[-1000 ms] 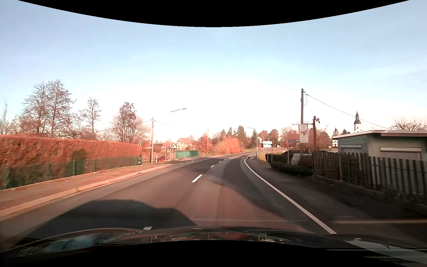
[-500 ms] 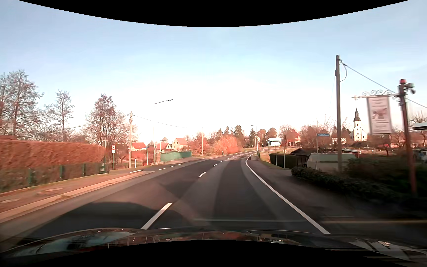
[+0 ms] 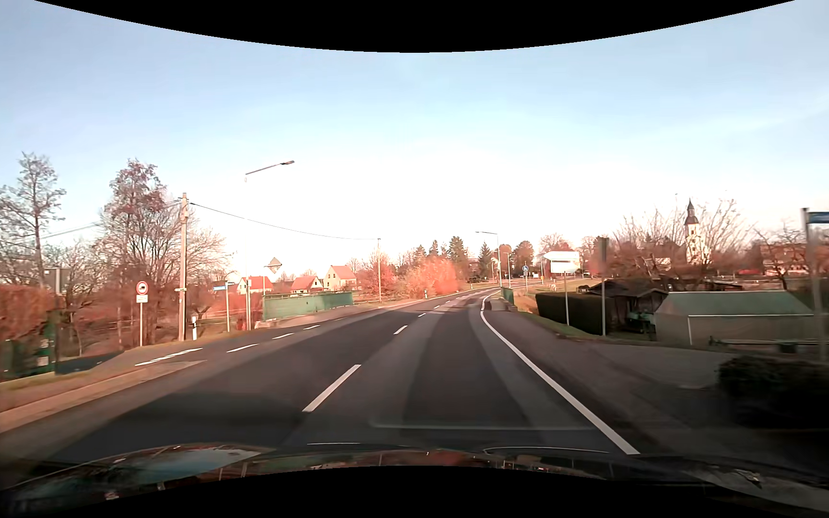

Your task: Follow the waypoints while adhering to traffic rules and regulations

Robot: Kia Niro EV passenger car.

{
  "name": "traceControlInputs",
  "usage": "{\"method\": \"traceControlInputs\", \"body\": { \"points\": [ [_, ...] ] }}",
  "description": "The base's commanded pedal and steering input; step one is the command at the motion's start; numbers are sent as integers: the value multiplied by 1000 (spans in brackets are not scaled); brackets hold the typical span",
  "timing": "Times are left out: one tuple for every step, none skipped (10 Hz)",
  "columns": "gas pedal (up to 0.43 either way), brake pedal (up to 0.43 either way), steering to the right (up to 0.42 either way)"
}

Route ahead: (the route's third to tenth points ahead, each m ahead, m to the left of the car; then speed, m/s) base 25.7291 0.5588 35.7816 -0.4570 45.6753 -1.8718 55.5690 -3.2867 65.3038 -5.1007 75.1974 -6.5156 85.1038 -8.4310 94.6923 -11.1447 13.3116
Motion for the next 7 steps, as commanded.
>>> {"method": "traceControlInputs", "body": {
  "points": [
    [110, 0, 8],
    [110, 0, 8],
    [110, 0, 8],
    [98, 0, 8],
    [98, 0, 8],
    [98, 0, 10],
    [98, 0, 11]
  ]
}}
